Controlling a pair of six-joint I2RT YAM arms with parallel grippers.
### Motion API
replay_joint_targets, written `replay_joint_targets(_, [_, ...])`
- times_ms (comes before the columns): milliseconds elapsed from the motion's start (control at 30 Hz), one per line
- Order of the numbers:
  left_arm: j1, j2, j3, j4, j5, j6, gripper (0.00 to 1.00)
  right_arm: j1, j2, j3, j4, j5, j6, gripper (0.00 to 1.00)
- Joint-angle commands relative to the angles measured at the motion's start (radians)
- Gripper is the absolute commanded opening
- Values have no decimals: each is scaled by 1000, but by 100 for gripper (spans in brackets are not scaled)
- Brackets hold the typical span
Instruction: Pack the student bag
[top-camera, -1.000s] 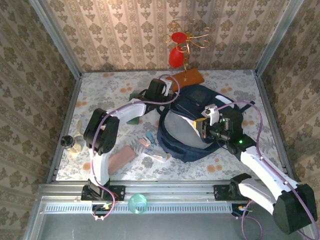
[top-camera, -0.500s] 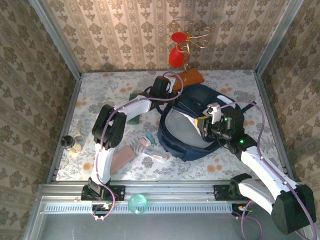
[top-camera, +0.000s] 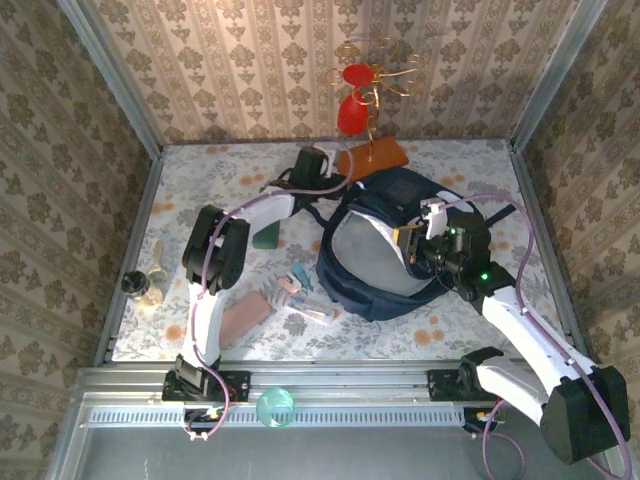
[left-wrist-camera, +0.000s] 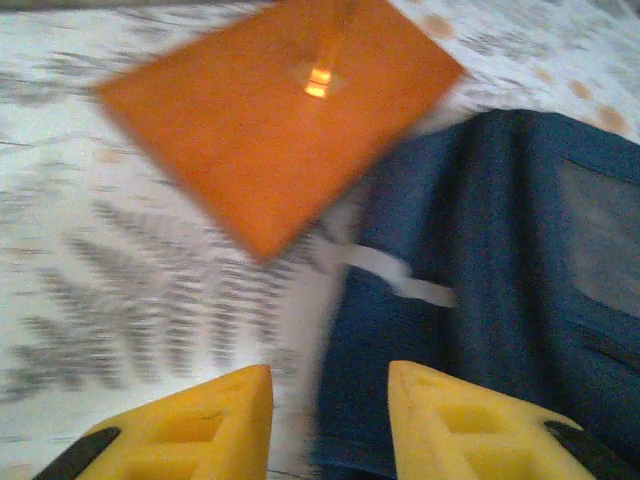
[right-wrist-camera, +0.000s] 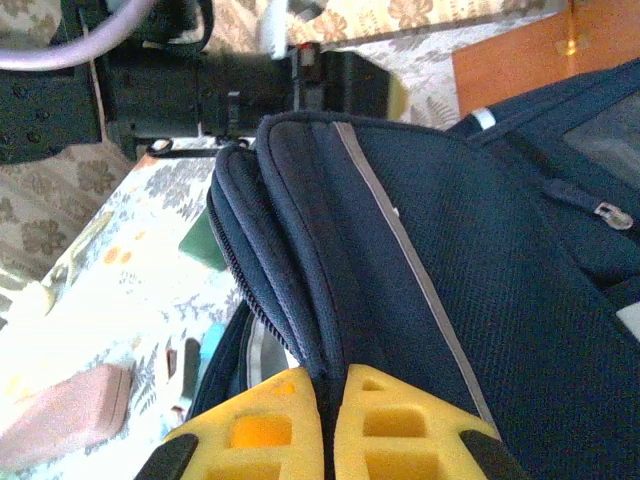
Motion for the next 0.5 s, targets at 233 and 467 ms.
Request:
replay_joint_targets(233, [93,-208,-187,-13,-9,-33,56,-10,101,195,-91,143,50,0])
replay_joint_targets(467, [88,-508,-518,-4,-43,-106,60,-11,203,330,-151,185,13,0])
